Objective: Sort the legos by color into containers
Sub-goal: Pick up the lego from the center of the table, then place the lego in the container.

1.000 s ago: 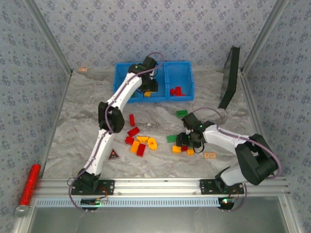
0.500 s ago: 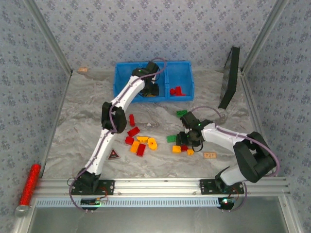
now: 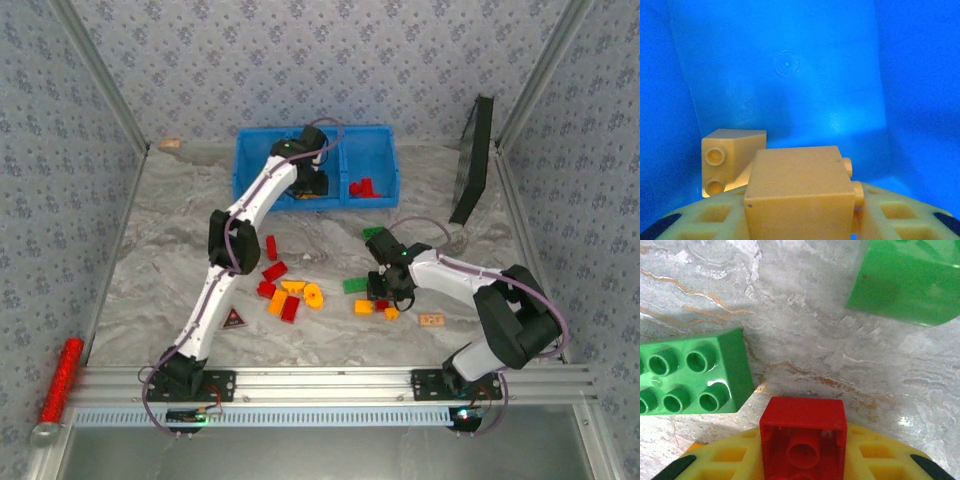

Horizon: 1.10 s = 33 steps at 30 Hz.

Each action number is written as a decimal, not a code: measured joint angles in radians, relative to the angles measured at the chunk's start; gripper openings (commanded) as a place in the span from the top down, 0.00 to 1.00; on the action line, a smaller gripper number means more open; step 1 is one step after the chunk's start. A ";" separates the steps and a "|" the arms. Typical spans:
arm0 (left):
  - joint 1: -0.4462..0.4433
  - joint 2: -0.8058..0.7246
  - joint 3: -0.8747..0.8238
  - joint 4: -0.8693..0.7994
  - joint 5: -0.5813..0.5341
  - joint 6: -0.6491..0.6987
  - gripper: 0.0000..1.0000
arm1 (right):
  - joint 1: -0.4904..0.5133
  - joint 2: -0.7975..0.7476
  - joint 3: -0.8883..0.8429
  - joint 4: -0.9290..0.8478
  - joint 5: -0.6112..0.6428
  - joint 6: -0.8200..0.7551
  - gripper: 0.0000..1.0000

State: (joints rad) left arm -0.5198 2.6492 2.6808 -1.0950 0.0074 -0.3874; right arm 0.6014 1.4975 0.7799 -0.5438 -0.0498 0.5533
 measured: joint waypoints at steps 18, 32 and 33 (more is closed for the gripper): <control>0.001 -0.115 0.005 0.024 0.000 0.037 0.41 | -0.078 -0.118 0.244 -0.142 0.024 -0.101 0.75; -0.006 -0.603 -0.572 0.033 -0.046 0.076 0.39 | -0.268 0.140 0.724 -0.110 0.081 -0.332 0.78; -0.007 -0.644 -0.628 0.042 -0.050 0.074 0.39 | -0.268 0.178 0.763 -0.104 0.080 -0.346 0.78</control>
State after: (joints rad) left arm -0.5266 2.0048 2.0525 -1.0531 -0.0425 -0.3138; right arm 0.3332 1.6752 1.5429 -0.6479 0.0307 0.2073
